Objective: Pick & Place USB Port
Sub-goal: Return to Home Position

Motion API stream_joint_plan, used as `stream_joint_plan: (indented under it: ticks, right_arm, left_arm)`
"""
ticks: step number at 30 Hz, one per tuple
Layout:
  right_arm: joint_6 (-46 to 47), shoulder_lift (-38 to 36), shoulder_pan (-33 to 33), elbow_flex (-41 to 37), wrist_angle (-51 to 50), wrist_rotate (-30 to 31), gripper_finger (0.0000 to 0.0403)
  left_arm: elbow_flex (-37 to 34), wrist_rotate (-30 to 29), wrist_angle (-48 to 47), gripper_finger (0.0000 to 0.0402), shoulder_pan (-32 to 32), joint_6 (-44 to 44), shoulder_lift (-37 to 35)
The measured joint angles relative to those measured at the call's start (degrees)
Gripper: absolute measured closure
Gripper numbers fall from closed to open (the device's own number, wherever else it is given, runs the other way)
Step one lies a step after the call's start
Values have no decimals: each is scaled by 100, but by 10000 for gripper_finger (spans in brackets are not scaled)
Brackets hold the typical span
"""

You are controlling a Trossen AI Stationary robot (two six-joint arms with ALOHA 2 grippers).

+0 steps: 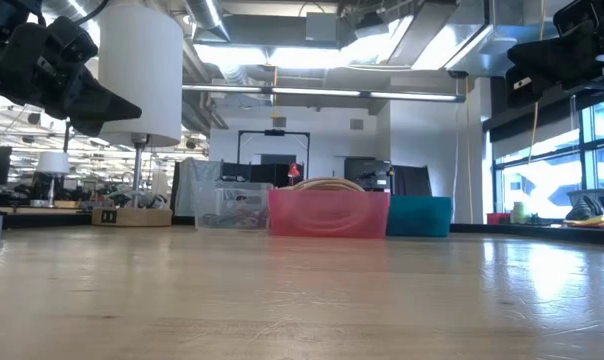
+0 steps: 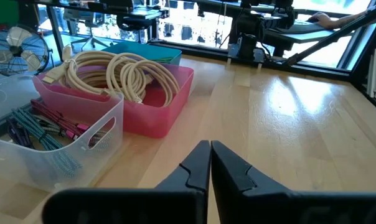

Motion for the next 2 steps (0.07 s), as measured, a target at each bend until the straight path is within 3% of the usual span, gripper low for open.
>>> stream_joint_plan:
  ticks: [2]
  right_arm:
    - [6,0,0,0,1,0,375]
  left_arm:
    - [1,1,-1,393,-1,1,-2]
